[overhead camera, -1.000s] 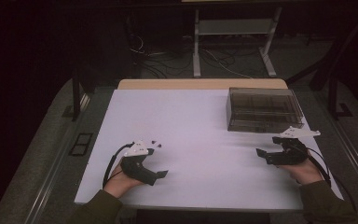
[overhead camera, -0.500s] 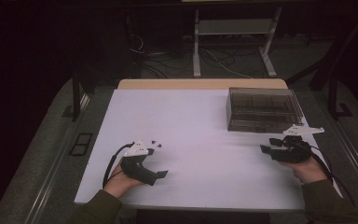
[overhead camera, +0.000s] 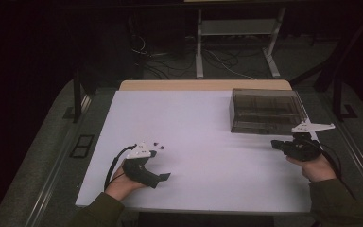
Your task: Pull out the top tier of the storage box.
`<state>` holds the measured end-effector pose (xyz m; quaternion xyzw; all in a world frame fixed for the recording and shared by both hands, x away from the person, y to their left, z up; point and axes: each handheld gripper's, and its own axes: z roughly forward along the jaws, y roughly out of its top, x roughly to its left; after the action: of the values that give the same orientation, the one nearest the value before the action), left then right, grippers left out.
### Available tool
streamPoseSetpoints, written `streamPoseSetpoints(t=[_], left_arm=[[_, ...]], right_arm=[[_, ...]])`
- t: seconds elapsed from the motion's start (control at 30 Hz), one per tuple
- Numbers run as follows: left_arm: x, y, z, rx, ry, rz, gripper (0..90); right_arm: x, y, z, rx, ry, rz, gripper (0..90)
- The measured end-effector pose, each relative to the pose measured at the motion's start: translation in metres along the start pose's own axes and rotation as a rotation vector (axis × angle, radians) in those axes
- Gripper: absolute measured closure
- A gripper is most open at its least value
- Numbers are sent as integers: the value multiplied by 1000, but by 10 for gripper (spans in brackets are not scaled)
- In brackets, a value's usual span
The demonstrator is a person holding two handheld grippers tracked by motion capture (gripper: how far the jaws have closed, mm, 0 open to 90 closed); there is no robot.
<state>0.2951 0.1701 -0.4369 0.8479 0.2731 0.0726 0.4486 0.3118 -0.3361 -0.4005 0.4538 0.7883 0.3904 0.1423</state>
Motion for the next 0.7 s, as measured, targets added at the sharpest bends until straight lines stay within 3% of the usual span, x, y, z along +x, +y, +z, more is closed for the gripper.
streamPoseSetpoints(t=[0.2,0.7], left_arm=[[-1,0,0,-2,0,-3,0],[0,0,0,-2,1,-3,0]], right_arm=[[-4,9,-5,7,30,22,889],[-16,38,-13,-22,15,33,889]])
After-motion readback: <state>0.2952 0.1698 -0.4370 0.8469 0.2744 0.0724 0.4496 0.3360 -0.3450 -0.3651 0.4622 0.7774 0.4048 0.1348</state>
